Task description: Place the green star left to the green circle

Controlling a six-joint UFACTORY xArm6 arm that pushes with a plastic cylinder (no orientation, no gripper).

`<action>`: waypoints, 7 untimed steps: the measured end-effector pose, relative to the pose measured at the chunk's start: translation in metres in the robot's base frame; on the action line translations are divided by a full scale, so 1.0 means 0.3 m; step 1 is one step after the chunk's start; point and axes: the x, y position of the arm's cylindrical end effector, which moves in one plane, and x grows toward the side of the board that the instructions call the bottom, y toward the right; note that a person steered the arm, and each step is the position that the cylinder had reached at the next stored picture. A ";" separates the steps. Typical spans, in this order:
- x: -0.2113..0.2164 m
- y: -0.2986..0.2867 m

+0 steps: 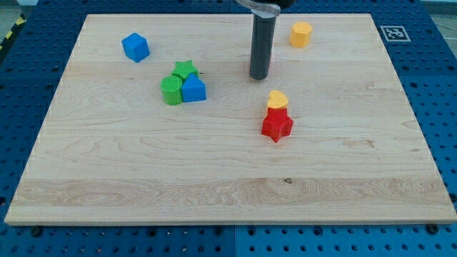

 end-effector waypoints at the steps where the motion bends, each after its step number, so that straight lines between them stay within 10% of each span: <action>1: -0.002 -0.054; 7: 0.045 -0.412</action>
